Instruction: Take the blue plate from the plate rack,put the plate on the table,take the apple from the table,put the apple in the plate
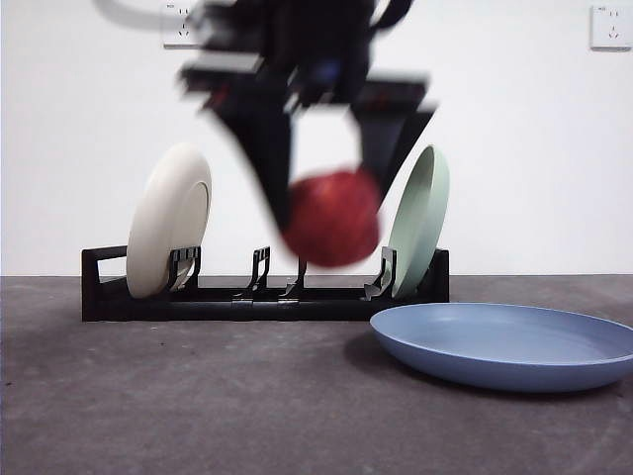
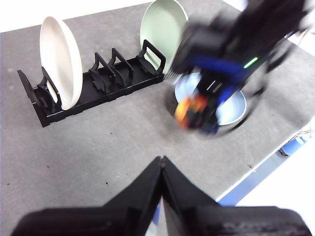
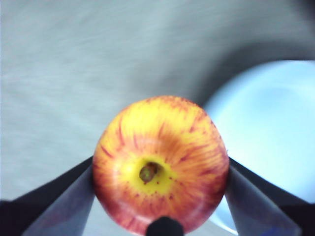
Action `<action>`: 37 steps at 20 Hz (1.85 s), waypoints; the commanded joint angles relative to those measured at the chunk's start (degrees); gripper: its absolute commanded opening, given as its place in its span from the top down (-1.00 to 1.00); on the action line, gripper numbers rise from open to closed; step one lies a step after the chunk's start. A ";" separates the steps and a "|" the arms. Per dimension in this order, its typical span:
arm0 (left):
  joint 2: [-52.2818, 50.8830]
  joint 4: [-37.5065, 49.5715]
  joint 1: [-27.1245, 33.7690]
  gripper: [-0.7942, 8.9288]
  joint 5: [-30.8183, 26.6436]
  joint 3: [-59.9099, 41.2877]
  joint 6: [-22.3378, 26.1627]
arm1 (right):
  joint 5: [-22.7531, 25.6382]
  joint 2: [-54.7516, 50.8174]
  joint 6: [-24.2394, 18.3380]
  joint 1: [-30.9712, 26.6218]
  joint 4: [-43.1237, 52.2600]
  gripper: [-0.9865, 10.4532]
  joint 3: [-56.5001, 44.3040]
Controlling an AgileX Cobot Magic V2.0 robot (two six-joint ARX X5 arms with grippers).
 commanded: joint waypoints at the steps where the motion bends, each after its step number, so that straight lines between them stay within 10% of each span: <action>1: -0.11 0.20 -0.13 0.85 -0.37 -0.22 0.70 | 8.94 -2.82 0.37 -0.55 -2.08 0.61 -0.70; 10: -0.04 0.20 -0.13 0.85 -1.90 -0.22 0.44 | 10.84 -19.39 6.80 -6.56 9.14 0.61 -24.06; 14: 0.02 0.20 -0.13 0.85 -1.84 -0.22 0.37 | 1.09 -24.17 8.09 -12.79 17.49 0.61 -30.69; 19: 0.13 0.20 -0.13 0.85 -1.64 -0.22 0.20 | -7.85 -24.28 6.56 -19.61 23.87 0.61 -33.92; 37: 0.13 0.20 -0.13 0.85 0.33 -0.22 -0.28 | -10.01 -17.07 5.86 -22.88 37.24 0.61 -39.45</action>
